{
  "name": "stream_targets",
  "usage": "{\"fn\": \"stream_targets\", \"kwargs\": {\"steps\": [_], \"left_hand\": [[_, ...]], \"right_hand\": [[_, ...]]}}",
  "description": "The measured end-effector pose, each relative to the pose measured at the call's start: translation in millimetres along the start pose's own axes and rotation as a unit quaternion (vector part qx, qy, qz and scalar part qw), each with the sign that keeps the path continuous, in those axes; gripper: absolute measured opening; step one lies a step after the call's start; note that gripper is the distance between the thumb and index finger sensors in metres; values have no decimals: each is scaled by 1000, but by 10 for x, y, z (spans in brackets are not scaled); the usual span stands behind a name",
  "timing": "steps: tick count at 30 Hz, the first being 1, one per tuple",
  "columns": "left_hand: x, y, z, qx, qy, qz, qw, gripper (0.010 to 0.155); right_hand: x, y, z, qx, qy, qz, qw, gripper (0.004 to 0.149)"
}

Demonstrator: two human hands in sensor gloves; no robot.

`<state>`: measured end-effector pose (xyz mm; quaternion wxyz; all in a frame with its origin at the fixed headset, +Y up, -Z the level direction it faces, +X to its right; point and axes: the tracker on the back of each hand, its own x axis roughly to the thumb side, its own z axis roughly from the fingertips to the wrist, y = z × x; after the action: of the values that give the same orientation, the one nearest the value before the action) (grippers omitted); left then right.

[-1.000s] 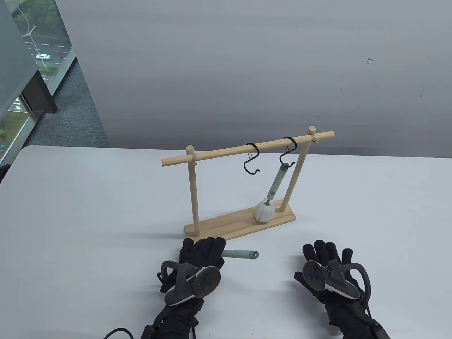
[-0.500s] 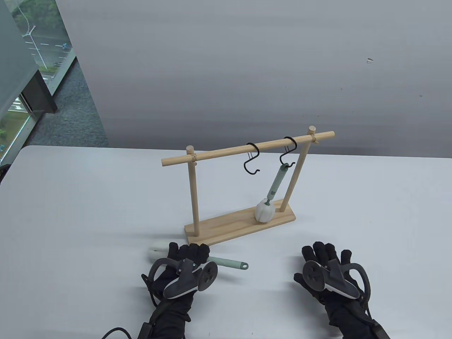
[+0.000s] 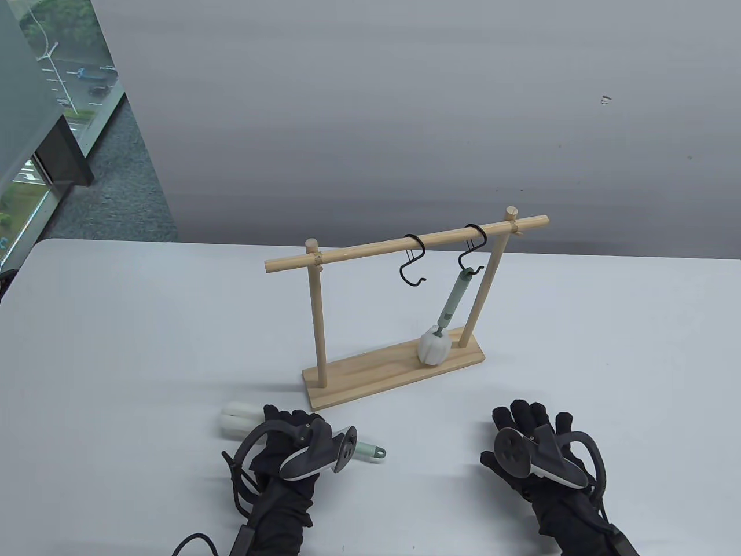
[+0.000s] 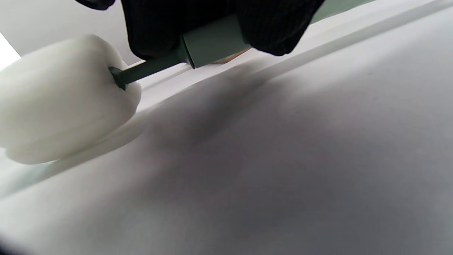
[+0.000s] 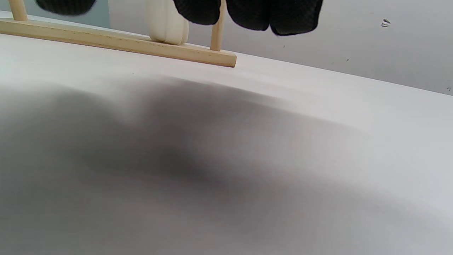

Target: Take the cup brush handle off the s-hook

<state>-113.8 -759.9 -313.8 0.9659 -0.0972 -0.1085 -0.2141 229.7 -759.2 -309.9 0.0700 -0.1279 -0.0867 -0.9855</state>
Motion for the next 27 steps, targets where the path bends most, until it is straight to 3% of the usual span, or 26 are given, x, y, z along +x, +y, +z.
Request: {"fn": "stream_targets", "kwargs": {"steps": [12, 19, 27], "left_hand": [[-31, 1, 6, 8, 7, 23, 1000, 48], [-65, 79, 61, 49, 9, 60, 997, 48], [-122, 165, 173, 149, -24, 233, 961, 59]], "right_hand": [[6, -6, 4, -1, 0, -2, 1000, 83], [5, -5, 3, -2, 0, -2, 1000, 83], [-21, -50, -4, -29, -8, -53, 998, 82]]}}
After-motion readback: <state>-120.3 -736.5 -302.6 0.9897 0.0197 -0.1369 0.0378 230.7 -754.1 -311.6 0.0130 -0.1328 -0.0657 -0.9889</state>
